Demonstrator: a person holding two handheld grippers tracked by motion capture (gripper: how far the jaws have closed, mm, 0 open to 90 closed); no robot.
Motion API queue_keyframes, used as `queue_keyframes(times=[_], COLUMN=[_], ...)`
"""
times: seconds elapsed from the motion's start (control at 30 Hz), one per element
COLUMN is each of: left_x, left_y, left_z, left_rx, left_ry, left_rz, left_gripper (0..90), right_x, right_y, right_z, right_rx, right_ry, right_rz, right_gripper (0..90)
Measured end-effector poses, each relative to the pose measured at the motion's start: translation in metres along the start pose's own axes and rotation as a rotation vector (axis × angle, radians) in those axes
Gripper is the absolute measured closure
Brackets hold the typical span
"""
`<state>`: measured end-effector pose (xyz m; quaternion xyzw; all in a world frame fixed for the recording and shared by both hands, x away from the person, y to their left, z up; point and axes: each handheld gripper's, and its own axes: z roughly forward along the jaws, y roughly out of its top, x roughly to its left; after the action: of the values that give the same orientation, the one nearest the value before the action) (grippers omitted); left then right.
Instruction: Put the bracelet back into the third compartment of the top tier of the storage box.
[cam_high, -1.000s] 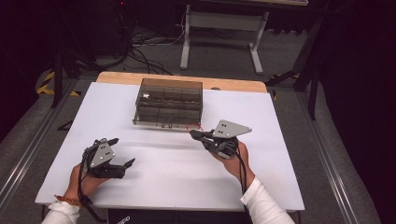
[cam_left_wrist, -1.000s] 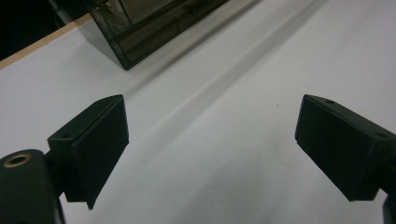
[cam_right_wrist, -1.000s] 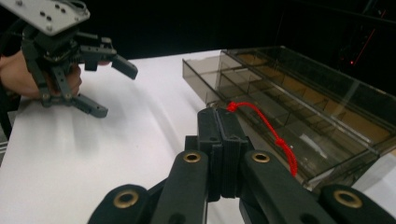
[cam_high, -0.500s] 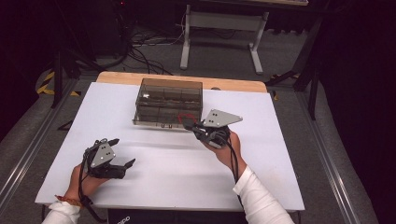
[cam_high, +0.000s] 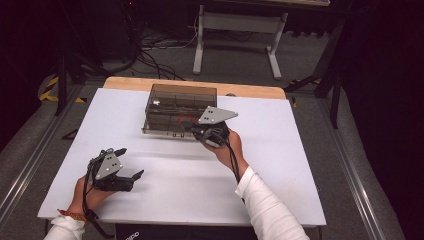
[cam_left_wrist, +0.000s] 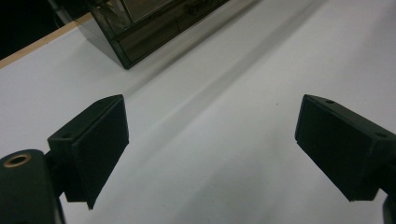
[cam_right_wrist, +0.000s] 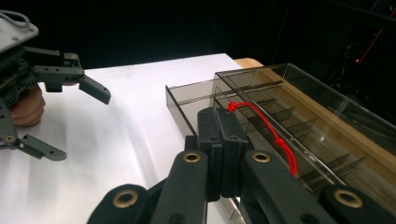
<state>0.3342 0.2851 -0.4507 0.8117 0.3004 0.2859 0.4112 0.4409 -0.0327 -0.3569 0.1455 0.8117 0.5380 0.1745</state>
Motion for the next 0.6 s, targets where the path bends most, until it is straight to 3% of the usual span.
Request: queue_keyframes(times=[0.6], left_x=[0.000], left_y=[0.000], left_z=[-0.002], left_rx=[-0.001], left_ry=[-0.001], left_rz=[0.004], left_gripper=[10.7], right_x=[-0.004], right_y=[-0.002], right_z=[0.036], right_rx=[0.068], right_ry=[-0.009], right_rz=[0.034], right_gripper=[90.0])
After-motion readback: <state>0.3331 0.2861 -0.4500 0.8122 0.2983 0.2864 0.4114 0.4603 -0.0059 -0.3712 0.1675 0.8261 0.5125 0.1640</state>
